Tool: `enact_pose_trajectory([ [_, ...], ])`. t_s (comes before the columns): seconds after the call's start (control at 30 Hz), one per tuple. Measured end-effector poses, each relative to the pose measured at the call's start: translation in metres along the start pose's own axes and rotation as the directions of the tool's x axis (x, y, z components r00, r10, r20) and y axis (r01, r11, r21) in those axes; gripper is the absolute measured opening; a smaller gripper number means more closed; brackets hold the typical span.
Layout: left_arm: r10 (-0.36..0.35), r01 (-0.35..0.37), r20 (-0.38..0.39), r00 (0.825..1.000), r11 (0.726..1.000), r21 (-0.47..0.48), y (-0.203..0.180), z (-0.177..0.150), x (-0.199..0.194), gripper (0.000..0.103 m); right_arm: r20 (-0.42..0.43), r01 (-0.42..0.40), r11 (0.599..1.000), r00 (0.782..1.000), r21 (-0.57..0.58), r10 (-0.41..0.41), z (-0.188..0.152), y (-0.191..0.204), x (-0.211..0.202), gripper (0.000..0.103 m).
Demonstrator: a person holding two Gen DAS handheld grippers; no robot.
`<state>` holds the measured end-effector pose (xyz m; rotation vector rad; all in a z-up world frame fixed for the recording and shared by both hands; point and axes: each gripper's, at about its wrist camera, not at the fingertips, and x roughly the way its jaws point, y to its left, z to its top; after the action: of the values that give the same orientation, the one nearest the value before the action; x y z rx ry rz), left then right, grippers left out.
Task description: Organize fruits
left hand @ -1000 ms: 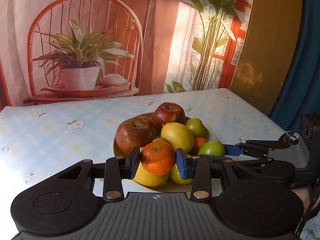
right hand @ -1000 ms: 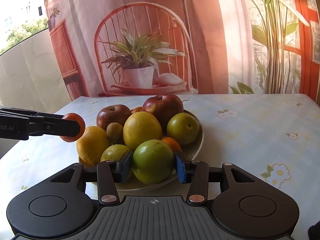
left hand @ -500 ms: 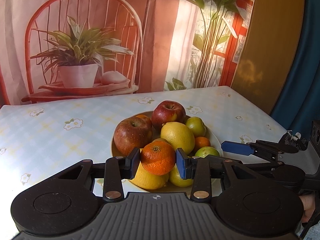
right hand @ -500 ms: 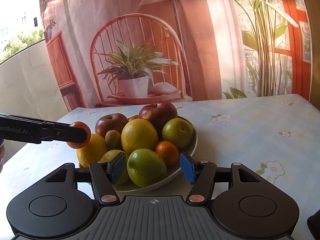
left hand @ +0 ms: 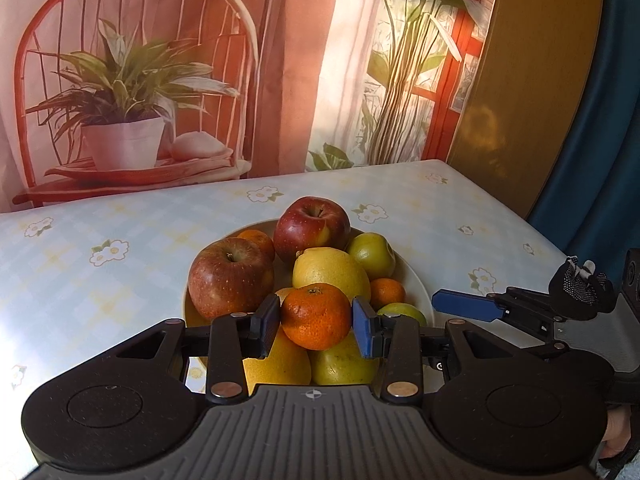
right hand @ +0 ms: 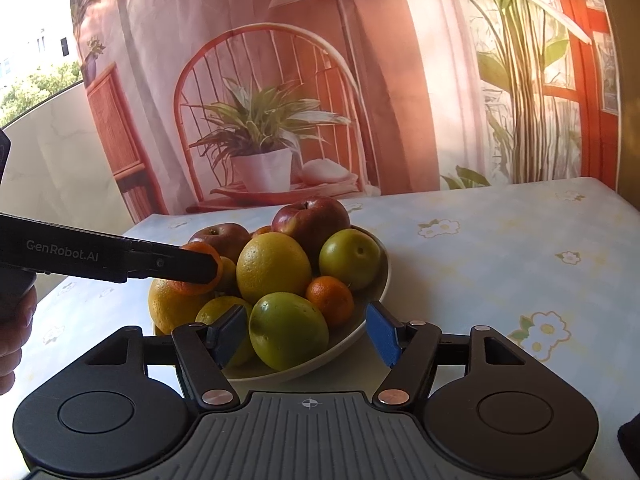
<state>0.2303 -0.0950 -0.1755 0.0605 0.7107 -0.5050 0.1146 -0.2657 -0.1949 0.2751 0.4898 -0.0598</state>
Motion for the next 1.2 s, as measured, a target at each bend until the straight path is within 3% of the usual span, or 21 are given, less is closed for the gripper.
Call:
enact_pose_trajectory([
  [0.27, -0.03, 0.03, 0.041, 0.999, 1.0, -0.001, -0.001, 0.003, -0.001, 0.042, -0.007, -0.005, 1.0, 1.0, 0.017, 0.005, 0.0, -0.002, 0.001, 0.065],
  [0.43, 0.015, -0.014, 0.062, 0.998, 1.0, -0.024, 0.005, 0.008, -0.008, 0.044, -0.01, -0.009, 1.0, 1.0, 0.026, 0.009, 0.0, -0.002, 0.001, 0.066],
  [0.7, 0.099, -0.089, 0.081, 0.992, 0.989, -0.117, 0.025, 0.005, -0.029, 0.072, -0.013, -0.01, 0.999, 1.0, 0.037, 0.011, 0.0, -0.003, 0.001, 0.067],
  [0.9, 0.173, -0.162, 0.09, 0.981, 0.979, -0.124, 0.032, -0.004, -0.051, 0.086, 0.0, -0.006, 0.999, 1.0, 0.047, 0.006, -0.001, -0.003, -0.001, 0.077],
  [1.2, 0.286, -0.277, 0.089, 0.954, 0.955, -0.105, 0.03, -0.016, -0.094, 0.092, 0.007, 0.028, 0.994, 1.0, 0.109, -0.029, 0.006, -0.003, -0.014, 0.1],
])
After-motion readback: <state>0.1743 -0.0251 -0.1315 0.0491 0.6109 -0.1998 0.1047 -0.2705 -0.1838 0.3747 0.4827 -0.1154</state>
